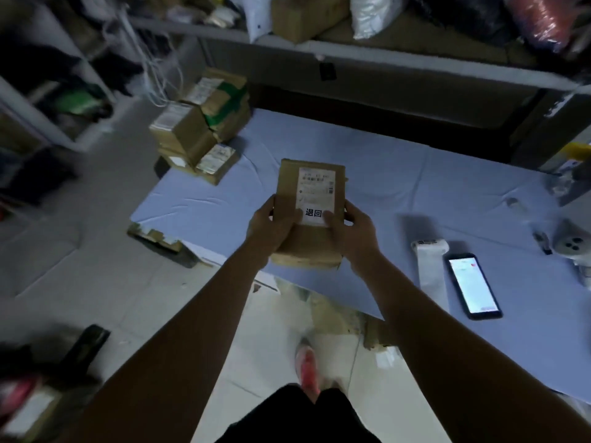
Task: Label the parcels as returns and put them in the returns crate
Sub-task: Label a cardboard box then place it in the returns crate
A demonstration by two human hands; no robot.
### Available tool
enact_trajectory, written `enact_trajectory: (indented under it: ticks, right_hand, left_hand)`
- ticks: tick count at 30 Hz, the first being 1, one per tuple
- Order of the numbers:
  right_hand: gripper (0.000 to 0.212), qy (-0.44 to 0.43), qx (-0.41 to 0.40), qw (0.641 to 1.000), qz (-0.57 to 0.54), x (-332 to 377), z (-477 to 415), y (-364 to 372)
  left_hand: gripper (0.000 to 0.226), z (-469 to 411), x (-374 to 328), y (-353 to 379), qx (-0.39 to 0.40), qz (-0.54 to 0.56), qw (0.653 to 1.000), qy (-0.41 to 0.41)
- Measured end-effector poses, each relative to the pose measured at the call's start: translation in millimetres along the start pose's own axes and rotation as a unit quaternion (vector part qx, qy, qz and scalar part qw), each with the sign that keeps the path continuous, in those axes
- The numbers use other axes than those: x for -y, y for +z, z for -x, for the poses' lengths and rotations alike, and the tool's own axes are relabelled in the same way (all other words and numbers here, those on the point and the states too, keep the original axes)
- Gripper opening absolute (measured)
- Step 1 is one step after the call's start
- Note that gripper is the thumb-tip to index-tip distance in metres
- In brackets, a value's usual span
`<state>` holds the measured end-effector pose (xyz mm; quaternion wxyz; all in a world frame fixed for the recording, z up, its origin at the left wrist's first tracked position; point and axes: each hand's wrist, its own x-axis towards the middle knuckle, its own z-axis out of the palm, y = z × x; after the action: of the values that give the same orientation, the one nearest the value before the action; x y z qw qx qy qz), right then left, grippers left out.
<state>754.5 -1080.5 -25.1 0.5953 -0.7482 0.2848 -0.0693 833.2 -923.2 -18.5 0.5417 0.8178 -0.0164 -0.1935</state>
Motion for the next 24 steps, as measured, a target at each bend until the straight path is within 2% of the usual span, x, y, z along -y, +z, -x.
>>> enact_trajectory:
  ticks: [4, 7, 10, 14, 17, 21, 24]
  right_hand:
    - [0.045, -0.047, 0.047, 0.998, 0.012, 38, 19, 62]
    - [0.049, -0.053, 0.078, 0.995, 0.021, 63, 37, 119]
    - [0.047, -0.063, 0.106, 0.992, 0.032, 82, 53, 189]
    - [0.034, -0.067, 0.141, 0.987, 0.044, 103, 70, 296]
    - [0.030, -0.054, 0.154, 0.986, 0.044, 117, 81, 377]
    - [0.023, -0.057, 0.185, 0.980, 0.048, 133, 83, 470]
    - [0.039, -0.053, 0.202, 0.976, 0.059, 142, 70, 536]
  left_hand:
    - [0.028, 20, 9, -77, -0.074, 0.030, 0.997, -0.007]
    - [0.036, 30, 26, -137, -0.104, 0.073, 0.992, -0.026]
    - [0.035, 37, 50, -206, -0.127, 0.112, 0.985, -0.043]
    - [0.060, 32, 96, -308, -0.147, 0.124, 0.980, -0.050]
    - [0.056, 24, 123, -383, -0.146, 0.111, 0.982, -0.044]
    - [0.059, 6, 160, -467, -0.143, 0.110, 0.980, -0.084]
    - [0.049, -19, 186, -519, -0.146, 0.116, 0.976, -0.112]
